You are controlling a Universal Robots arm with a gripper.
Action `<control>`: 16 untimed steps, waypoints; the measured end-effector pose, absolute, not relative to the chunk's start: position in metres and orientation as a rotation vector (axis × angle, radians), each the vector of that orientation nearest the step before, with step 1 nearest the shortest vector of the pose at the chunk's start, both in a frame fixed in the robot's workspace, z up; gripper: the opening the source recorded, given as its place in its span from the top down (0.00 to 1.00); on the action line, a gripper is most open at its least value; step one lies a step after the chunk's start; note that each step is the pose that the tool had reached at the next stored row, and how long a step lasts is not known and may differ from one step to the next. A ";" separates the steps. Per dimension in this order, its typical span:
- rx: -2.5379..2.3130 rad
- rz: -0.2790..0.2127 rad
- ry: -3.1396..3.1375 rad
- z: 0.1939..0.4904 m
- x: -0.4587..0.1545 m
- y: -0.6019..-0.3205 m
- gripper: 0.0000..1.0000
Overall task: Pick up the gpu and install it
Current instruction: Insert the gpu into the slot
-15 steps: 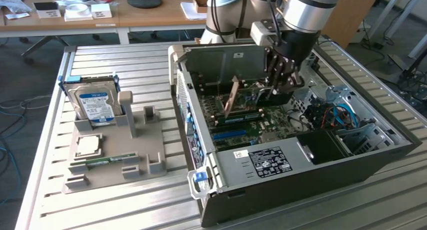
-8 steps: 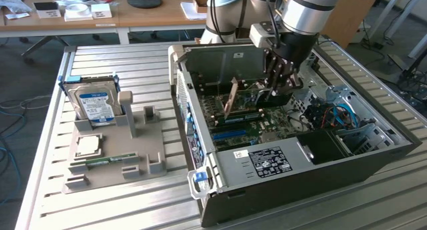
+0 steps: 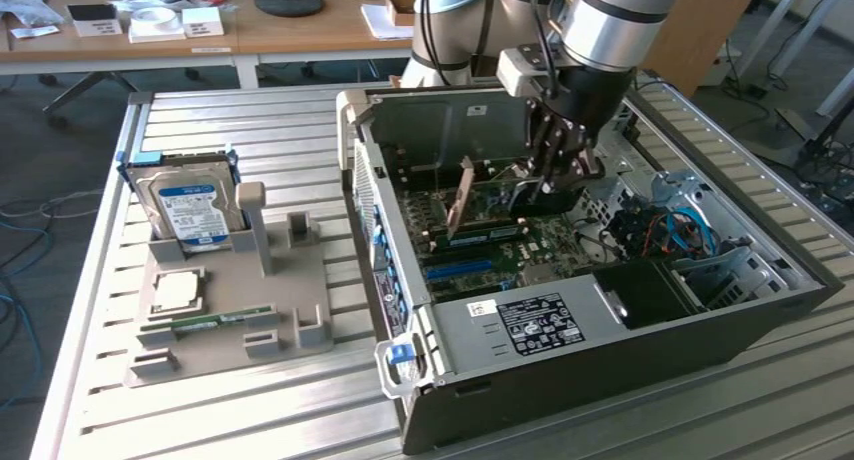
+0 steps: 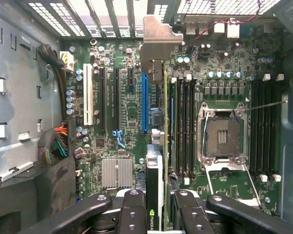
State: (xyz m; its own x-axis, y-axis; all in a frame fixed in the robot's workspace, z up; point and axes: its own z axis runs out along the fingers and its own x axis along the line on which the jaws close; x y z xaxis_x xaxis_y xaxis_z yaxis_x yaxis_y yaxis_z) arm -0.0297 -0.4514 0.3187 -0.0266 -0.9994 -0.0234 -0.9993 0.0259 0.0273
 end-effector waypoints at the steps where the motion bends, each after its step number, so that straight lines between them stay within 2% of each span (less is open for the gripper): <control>1: 2.190 -0.056 -2.248 0.319 -0.030 -0.452 0.73; 16: 2.190 -0.056 -2.248 0.307 -0.032 -0.453 0.73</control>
State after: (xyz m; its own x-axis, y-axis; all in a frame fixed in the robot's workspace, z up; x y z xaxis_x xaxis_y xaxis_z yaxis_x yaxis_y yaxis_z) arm -0.0323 -0.4526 0.3067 -0.0266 -0.9994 -0.0233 -0.9993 0.0259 0.0273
